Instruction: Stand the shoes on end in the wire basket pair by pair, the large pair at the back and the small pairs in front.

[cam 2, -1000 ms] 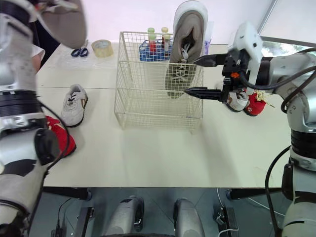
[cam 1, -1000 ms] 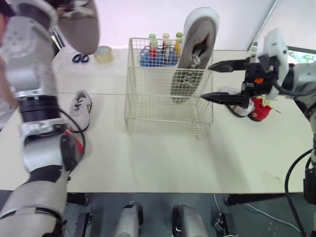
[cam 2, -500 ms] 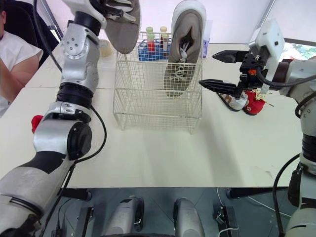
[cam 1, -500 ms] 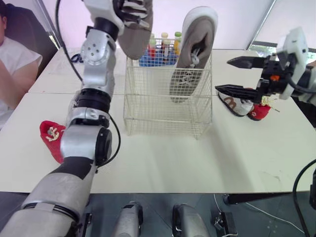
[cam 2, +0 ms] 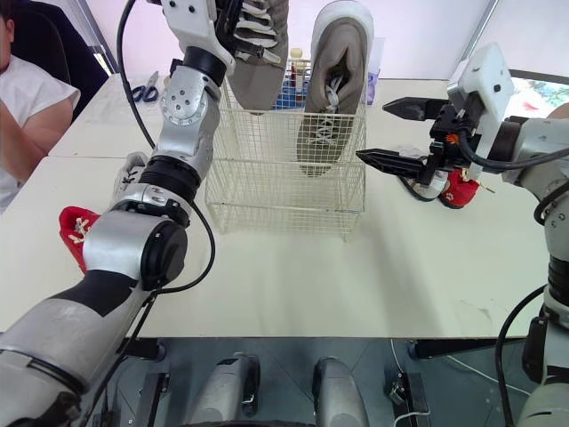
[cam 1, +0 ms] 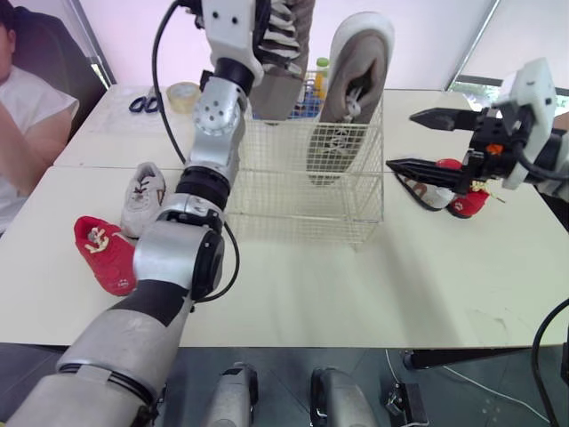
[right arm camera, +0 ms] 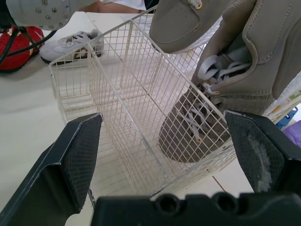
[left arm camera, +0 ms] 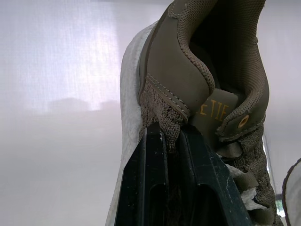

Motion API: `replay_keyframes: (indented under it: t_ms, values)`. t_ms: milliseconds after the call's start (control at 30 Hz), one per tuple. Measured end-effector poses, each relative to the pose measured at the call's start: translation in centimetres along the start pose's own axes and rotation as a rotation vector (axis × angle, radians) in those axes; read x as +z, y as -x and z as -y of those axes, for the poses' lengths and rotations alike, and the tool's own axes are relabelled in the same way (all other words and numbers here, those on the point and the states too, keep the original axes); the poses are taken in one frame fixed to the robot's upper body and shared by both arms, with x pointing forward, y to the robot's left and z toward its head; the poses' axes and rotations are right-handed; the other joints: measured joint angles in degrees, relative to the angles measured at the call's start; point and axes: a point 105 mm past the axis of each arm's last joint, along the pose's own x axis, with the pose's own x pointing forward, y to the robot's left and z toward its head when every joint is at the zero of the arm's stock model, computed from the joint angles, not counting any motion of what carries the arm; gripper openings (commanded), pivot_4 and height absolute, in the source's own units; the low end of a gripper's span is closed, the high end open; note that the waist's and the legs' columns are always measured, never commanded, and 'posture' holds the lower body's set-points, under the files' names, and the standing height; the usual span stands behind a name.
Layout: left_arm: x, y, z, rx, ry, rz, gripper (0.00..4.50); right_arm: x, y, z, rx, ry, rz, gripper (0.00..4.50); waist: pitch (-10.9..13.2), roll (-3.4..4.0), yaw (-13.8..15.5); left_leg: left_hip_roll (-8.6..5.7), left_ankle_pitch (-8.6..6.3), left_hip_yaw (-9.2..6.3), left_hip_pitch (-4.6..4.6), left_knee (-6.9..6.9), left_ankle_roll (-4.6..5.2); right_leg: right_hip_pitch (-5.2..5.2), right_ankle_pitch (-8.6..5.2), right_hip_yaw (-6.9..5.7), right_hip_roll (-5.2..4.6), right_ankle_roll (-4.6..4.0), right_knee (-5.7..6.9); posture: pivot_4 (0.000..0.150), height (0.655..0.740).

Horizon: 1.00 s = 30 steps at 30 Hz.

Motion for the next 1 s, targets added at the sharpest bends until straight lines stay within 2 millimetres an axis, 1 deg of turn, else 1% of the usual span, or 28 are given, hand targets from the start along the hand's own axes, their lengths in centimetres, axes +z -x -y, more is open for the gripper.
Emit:
replay_keyframes:
  t_ms: [100,167,200,233,267,333,400,600,667,733,833,900,967,1000]
  values:
    - [-0.6,0.7,0.1,0.013,0.019,-0.001,0.05,0.1,-0.1,0.1,-0.002,0.002,0.005,4.50,-0.01,0.00,0.08,0.00,0.00,-0.02,0.02,0.03,0.00,0.03,0.00,0.00,0.00,0.00,0.03,0.150,0.7400]
    - [-1.6,1.5,0.1,0.022,0.039,-0.032,0.87,0.3,-0.3,0.1,-0.001,0.005,0.010,4.50,-0.01,0.00,0.14,0.00,0.00,-0.03,0.02,0.08,0.00,0.05,0.00,0.00,0.00,0.00,0.04,0.150,0.7400]
    - [-2.3,2.0,0.1,0.031,0.057,-0.050,1.38,0.4,-0.4,0.1,0.002,0.009,0.015,4.50,-0.01,0.00,0.11,0.00,0.00,-0.04,0.02,0.10,0.00,0.06,0.00,0.00,0.00,-0.01,0.04,0.150,0.7400]
    - [-2.6,2.4,0.0,0.034,0.064,-0.062,1.82,0.4,-0.5,0.1,0.005,0.011,0.019,4.50,-0.01,0.00,0.07,0.00,0.00,-0.03,0.02,0.11,0.00,0.06,0.00,0.00,0.00,-0.01,0.04,0.150,0.7400]
    - [-2.9,2.8,-0.1,0.037,0.070,-0.070,2.34,0.4,-0.6,0.0,0.009,0.009,0.022,4.50,-0.01,0.00,0.04,0.00,0.01,-0.04,0.02,0.12,0.00,0.06,0.01,0.01,0.00,-0.01,0.05,0.150,0.7400]
    - [-3.0,3.4,-0.4,0.043,0.080,-0.080,3.42,0.2,-0.8,0.1,0.015,0.002,0.024,4.50,-0.01,0.00,0.03,0.00,0.01,-0.04,0.02,0.12,0.00,0.06,0.01,0.01,0.00,-0.01,0.07,0.150,0.7400]
    - [-2.7,3.9,-0.6,0.049,0.094,-0.080,4.37,0.0,-1.0,0.0,0.021,0.000,0.026,4.50,-0.01,0.00,0.06,0.00,0.01,-0.06,0.02,0.11,0.00,0.05,0.01,0.01,0.00,-0.01,0.09,0.150,0.7400]
    - [-0.8,5.8,-0.5,0.022,0.110,-0.114,4.37,-0.1,-1.5,0.0,0.041,-0.012,0.049,4.50,-0.01,0.01,-0.03,0.00,0.01,-0.07,0.03,0.10,0.00,0.05,0.01,0.01,0.01,-0.01,0.11,0.150,0.7400]
    - [-0.5,6.9,-1.0,0.020,0.104,-0.155,4.37,-0.3,-1.7,0.0,0.051,-0.017,0.047,4.50,0.00,0.01,-0.32,0.01,0.01,-0.08,0.04,0.10,0.00,0.04,0.01,0.01,0.02,-0.01,0.15,0.150,0.7400]
    - [-0.1,7.5,-1.5,0.023,0.092,-0.182,4.37,-0.4,-1.8,0.0,0.053,-0.021,0.050,4.50,-0.01,0.01,-0.44,0.02,0.01,-0.10,0.04,0.10,0.00,0.04,0.01,0.01,0.04,-0.01,0.16,0.150,0.7400]
    - [1.5,8.3,-2.5,0.024,0.058,-0.224,4.37,-0.6,-2.2,0.1,0.052,-0.045,0.065,4.50,-0.01,0.01,-0.82,0.02,0.01,-0.11,0.05,0.10,0.00,0.06,0.01,0.02,0.04,-0.01,0.15,0.150,0.7400]
    - [2.5,8.7,-3.1,0.027,0.055,-0.239,4.46,-0.9,-2.5,0.2,0.040,-0.070,0.079,4.50,0.00,0.01,-1.31,0.02,0.01,-0.12,0.05,0.11,0.00,0.08,0.01,0.02,0.03,-0.01,0.15,0.150,0.7400]
    - [4.1,9.1,-3.7,0.017,0.058,-0.230,4.46,-1.3,-2.5,0.8,0.009,-0.090,0.083,4.50,-0.01,0.01,-1.44,0.01,0.01,-0.12,0.06,0.11,0.00,0.08,0.00,0.02,0.03,-0.01,0.15,0.150,0.7400]
    - [5.0,9.5,-4.4,0.014,0.045,-0.230,4.46,-1.4,-2.3,1.1,-0.011,-0.099,0.085,4.50,-0.01,0.01,-1.48,0.02,0.01,-0.13,0.08,0.10,0.00,0.08,0.00,0.02,0.03,-0.01,0.15,0.150,0.7400]
